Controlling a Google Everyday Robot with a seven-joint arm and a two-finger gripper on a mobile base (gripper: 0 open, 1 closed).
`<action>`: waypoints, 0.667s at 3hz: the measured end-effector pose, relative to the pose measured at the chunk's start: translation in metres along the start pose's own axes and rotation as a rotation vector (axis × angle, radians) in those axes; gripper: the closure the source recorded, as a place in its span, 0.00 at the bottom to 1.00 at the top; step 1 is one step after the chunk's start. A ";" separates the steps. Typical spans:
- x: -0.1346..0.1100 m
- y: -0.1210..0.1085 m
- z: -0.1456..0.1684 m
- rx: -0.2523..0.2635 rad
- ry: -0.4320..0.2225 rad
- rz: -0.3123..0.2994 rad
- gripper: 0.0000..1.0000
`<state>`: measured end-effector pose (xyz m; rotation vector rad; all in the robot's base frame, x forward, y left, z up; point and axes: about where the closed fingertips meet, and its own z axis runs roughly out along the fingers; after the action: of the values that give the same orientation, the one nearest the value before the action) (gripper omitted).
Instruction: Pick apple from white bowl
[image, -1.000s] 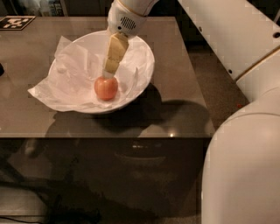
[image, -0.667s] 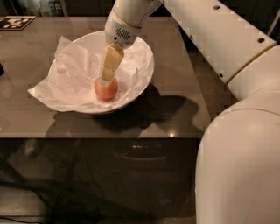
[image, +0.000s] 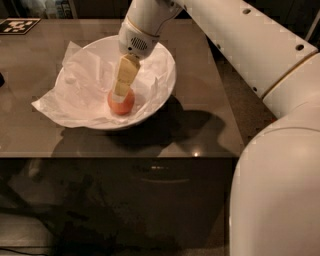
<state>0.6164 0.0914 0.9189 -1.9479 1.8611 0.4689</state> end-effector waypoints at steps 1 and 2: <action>0.008 0.003 0.019 0.019 0.013 0.017 0.00; 0.018 0.007 0.036 0.021 0.010 0.036 0.00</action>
Offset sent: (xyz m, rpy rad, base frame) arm -0.0073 -0.0008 -0.0596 -0.0029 0.0043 -0.0687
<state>0.6121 0.0942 0.8790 -1.9095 1.9027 0.4497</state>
